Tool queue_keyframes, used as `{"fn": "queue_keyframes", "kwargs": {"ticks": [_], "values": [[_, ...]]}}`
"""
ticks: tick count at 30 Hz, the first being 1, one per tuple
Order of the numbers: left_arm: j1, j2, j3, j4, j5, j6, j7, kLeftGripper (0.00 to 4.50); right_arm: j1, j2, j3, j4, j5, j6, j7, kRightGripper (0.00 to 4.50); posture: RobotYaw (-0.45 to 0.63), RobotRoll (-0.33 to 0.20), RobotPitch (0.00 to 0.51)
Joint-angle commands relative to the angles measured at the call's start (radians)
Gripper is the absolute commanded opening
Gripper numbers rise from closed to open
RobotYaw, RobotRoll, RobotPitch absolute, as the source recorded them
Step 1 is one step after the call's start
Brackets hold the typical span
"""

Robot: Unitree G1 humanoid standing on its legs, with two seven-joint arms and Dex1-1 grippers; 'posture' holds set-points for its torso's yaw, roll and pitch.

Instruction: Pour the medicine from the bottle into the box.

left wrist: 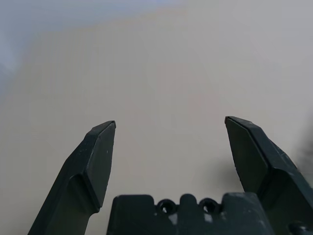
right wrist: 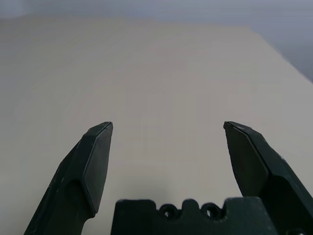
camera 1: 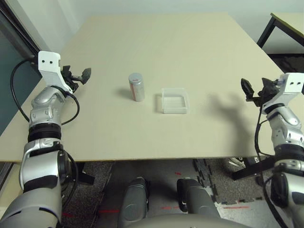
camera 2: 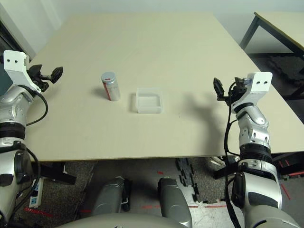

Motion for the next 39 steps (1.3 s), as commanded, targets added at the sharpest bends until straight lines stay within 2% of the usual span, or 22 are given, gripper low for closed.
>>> {"fn": "queue_keyframes", "kwargs": {"ticks": [1,8,15,21,32,39], "values": [[0.040,0.004,-0.019,-0.116,-0.048,0.095,-0.053,4.48,0.042,-0.019,0.049,-0.117,0.018,0.108,0.057,4.50,0.10,0.000,0.116],[0.091,-0.023,-0.094,-0.225,-0.081,0.172,-0.150,4.48,0.109,-0.075,0.183,-0.381,0.061,0.360,0.192,4.50,0.09,0.000,0.102],[0.097,-0.068,-0.172,-0.207,-0.047,0.144,-0.183,4.48,0.072,-0.081,0.229,-0.430,0.060,0.448,0.221,4.50,0.08,0.000,0.094],[0.055,-0.109,-0.205,-0.070,0.005,0.053,-0.182,4.48,0.043,-0.066,0.237,-0.417,0.048,0.434,0.220,4.50,0.06,0.000,0.094],[-0.130,-0.225,-0.217,0.316,0.099,-0.177,-0.131,4.48,0.057,-0.032,0.231,-0.426,0.029,0.412,0.198,4.50,0.01,0.000,0.074],[-0.213,-0.271,-0.212,0.516,0.137,-0.289,-0.112,4.48,0.062,-0.028,0.223,-0.422,0.025,0.394,0.187,4.50,-0.03,0.000,0.059]]}}
